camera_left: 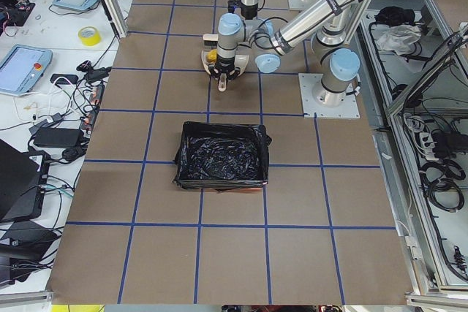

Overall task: Sweep and dump trash into bin
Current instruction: 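Lift the dustpan over the bag with the left gripper while the right withdraws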

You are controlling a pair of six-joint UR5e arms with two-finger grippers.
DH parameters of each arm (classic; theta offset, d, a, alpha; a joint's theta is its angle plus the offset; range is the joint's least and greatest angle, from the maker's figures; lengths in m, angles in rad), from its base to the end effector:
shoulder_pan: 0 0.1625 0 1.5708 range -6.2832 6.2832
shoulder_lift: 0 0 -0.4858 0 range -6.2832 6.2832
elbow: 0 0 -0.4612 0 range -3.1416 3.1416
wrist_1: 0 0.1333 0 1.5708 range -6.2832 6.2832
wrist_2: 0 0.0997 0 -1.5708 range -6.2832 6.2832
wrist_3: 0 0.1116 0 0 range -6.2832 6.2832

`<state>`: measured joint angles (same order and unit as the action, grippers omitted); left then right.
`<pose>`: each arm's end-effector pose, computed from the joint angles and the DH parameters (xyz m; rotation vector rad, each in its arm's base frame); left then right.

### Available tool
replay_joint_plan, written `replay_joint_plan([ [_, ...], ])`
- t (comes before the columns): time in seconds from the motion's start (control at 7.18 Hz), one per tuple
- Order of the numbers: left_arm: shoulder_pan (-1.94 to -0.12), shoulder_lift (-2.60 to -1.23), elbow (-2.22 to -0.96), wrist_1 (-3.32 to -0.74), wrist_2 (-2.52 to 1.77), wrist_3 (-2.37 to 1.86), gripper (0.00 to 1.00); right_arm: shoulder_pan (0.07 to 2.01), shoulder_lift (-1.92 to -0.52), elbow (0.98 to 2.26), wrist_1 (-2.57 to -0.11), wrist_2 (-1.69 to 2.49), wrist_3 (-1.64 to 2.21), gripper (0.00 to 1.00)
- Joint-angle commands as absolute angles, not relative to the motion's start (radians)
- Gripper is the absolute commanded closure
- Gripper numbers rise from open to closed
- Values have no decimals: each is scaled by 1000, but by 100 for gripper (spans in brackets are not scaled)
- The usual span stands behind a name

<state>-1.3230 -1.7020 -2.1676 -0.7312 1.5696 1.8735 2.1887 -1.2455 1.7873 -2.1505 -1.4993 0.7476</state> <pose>-0.0020 -0.5362 0.2374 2.2105 2.0922 -0.0846 0.4942 -0.4514 0.2775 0.1964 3.0558 0.0241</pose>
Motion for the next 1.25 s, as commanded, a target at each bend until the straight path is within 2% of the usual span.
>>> replay_joint_plan([
  [0.0, -1252, -1688, -2087, -843, 1478, 1878, 100, 2043, -1311, 1789, -2041, -1509, 611, 100],
  [0.28, -1101, -1681, -1949, -1089, 1279, 1947, 100, 1824, -1362, 1787, -1988, -1549, 382, 100],
  [0.7, -872, -1689, -1719, -1456, 1177, 2244, 100, 1483, -1352, 1772, -2003, -1546, -19, 99],
  [0.84, -786, -1707, -1683, -1485, 1184, 2337, 100, 1371, -1326, 1767, -2008, -1543, -105, 100],
  [1.11, -686, -1738, -1602, -1480, 1295, 2471, 100, 1274, -1289, 1764, -2063, -1548, -260, 100],
])
